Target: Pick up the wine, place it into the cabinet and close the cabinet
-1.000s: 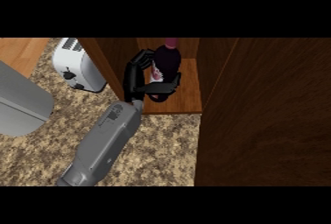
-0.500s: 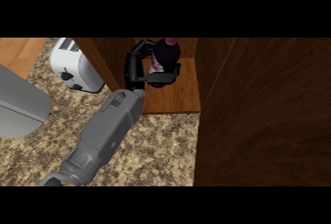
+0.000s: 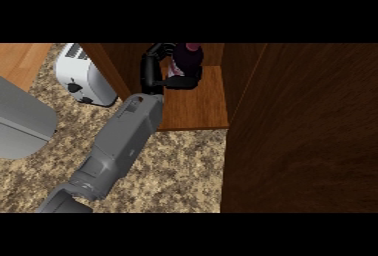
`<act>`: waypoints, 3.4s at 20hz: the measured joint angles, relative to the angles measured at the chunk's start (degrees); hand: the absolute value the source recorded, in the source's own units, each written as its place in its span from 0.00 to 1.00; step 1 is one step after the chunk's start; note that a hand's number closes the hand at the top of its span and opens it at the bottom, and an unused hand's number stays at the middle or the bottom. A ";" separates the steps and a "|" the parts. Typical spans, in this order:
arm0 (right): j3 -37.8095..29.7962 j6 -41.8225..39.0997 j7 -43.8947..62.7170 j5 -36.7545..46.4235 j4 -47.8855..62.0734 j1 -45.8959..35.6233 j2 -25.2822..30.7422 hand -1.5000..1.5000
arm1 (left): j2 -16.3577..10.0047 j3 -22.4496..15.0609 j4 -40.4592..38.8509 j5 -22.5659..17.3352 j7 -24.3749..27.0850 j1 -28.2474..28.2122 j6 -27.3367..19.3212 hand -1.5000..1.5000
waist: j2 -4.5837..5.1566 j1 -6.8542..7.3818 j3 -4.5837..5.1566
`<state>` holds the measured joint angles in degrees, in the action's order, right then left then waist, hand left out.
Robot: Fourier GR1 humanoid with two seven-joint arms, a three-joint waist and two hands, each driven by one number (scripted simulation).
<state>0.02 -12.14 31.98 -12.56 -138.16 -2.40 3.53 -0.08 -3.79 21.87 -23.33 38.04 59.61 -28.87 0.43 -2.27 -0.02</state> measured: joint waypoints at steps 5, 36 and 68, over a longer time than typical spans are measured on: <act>0.95 -0.12 -0.10 -0.06 0.07 0.05 -0.27 0.00 | 0.15 2.79 -3.12 -2.11 1.15 1.73 1.47 1.00 | -0.01 -0.48 -0.10; 2.59 1.35 -0.01 0.14 0.77 -2.62 -0.67 0.00 | 0.06 6.34 -16.19 -1.43 5.52 5.35 -0.33 0.00 | 0.71 -1.70 -0.09; 3.80 1.65 1.14 0.13 0.56 -3.36 -0.58 0.00 | 0.16 6.07 -15.24 -0.63 11.04 3.16 9.09 0.00 | 0.58 -2.07 0.00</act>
<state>3.82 -10.49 33.12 -12.43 -137.60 -5.76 2.95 0.08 2.28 6.63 -23.96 49.07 62.77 -19.78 1.01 -4.33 -0.03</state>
